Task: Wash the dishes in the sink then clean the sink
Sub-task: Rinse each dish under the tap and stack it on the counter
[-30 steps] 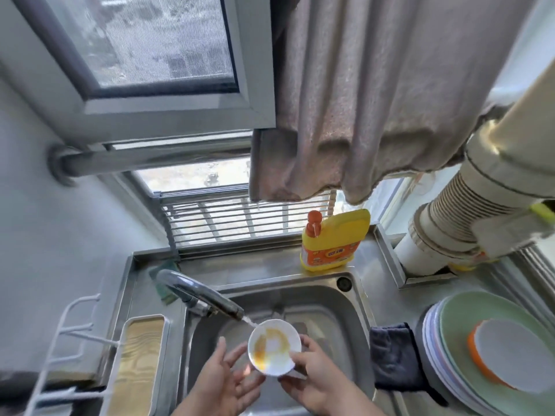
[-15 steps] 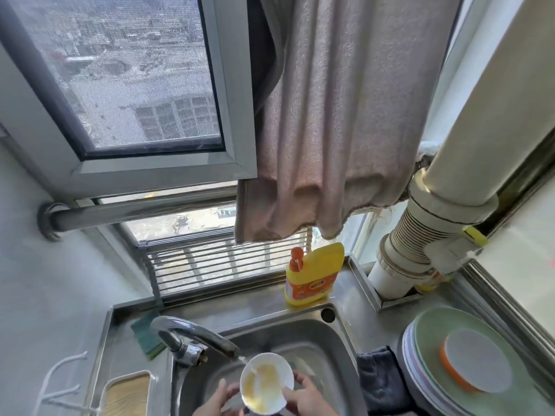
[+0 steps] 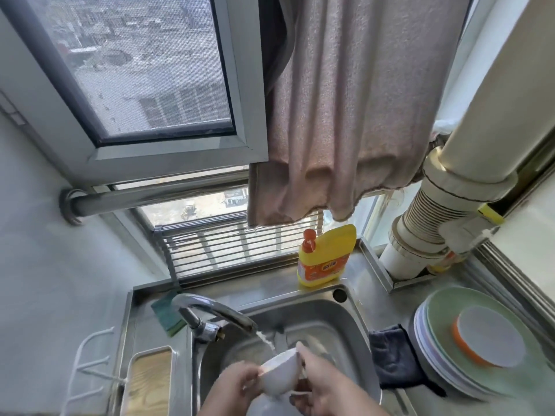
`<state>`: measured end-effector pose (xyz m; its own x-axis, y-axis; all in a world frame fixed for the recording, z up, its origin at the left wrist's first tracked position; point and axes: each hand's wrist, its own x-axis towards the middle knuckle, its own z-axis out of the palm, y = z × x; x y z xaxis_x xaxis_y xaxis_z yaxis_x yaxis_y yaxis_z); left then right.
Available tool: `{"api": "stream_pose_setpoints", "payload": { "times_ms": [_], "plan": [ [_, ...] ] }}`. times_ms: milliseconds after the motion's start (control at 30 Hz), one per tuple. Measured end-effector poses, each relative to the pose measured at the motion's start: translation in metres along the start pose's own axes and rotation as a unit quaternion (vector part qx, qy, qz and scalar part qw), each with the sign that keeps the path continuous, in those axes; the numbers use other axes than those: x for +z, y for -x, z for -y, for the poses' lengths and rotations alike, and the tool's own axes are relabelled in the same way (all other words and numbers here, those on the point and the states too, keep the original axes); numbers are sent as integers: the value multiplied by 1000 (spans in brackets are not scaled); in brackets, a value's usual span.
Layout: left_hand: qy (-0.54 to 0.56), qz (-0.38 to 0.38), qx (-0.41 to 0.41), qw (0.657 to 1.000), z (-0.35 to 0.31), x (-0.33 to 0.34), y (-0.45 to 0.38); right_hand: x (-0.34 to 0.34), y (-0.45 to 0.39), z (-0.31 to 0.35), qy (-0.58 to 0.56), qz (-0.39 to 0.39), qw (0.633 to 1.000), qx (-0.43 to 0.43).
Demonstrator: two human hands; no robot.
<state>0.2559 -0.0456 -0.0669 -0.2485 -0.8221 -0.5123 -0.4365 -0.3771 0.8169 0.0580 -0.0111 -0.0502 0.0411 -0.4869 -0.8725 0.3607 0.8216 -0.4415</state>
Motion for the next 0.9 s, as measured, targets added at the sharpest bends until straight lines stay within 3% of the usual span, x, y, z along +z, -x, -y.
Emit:
{"api": "stream_pose_setpoints", "payload": {
  "times_ms": [67, 133, 200, 400, 567, 733, 900],
  "plan": [
    [-92, 28, 11, 995, 6, -1, 3, -1, -4, -7, 4, -29, 1000, 7],
    [-9, 3, -20, 1000, 1, 6, 3, 1, -3, -9, 6, -48, 999, 6],
    [145, -15, -69, 987, -10, 15, 0, 1, -7, -13, 13, -65, 998, -2],
    [425, -66, -224, 874, -41, 26, -12, -3, -18, -13, 21, -63, 998, -1],
    [508, -95, -258, 816, -38, 19, -18, -12, -24, -8, 25, -67, 997, -2],
    [537, -125, -248, 796, -20, -2, -20, -19, -30, -5, 29, -71, 997, 3],
    [498, -119, -251, 822, -14, -14, -12, -19, -33, -3, 27, -72, 997, -3]
  ]
}}
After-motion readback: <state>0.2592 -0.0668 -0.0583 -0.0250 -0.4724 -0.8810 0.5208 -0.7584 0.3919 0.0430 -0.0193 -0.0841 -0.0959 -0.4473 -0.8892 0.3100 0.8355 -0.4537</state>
